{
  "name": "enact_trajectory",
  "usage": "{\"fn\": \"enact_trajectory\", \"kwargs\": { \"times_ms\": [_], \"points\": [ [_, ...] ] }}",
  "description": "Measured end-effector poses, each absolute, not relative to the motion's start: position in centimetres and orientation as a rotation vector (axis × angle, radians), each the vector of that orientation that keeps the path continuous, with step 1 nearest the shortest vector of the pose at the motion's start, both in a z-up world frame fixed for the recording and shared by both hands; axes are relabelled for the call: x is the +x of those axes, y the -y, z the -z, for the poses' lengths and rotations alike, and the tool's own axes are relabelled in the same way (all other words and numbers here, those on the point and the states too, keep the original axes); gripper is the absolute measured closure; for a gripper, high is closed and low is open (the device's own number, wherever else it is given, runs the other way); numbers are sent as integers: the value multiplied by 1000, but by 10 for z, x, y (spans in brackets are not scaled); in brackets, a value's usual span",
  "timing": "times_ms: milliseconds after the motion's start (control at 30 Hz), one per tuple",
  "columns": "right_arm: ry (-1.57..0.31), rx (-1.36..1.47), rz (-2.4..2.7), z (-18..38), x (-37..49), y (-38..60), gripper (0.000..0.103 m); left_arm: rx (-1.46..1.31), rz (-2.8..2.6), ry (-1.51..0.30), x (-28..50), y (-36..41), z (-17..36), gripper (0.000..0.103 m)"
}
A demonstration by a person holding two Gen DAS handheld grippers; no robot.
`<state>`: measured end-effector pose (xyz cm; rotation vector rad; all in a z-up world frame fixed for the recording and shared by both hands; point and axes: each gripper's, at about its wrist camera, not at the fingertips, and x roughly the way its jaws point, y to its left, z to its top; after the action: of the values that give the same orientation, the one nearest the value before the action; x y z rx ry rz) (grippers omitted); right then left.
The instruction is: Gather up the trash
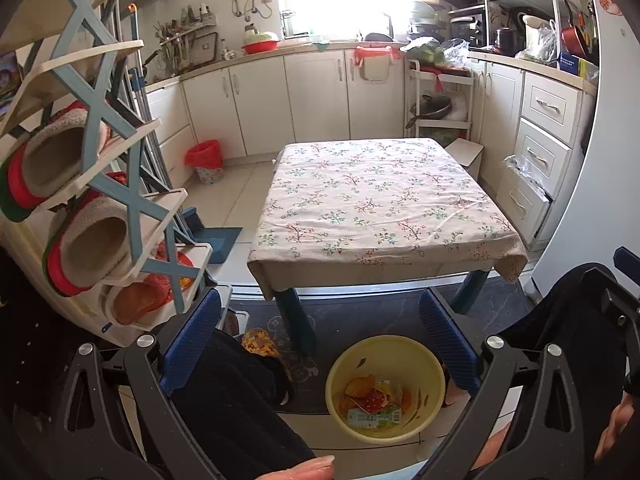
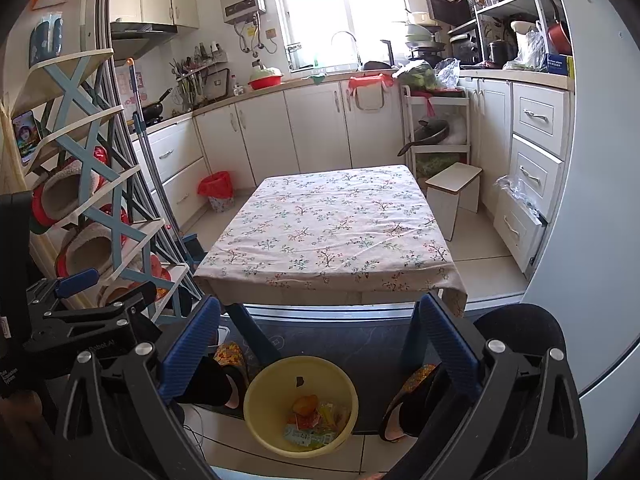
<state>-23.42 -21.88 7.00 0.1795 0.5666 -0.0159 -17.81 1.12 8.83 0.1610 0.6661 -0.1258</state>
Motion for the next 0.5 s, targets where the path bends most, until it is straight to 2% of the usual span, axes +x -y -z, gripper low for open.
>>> {"fn": "enact_trajectory", "kwargs": {
  "times_ms": [500],
  "points": [
    [-556,170,11,-73,-238,215,7,162,115,-639,-185,-9,-95,8]
  ]
}}
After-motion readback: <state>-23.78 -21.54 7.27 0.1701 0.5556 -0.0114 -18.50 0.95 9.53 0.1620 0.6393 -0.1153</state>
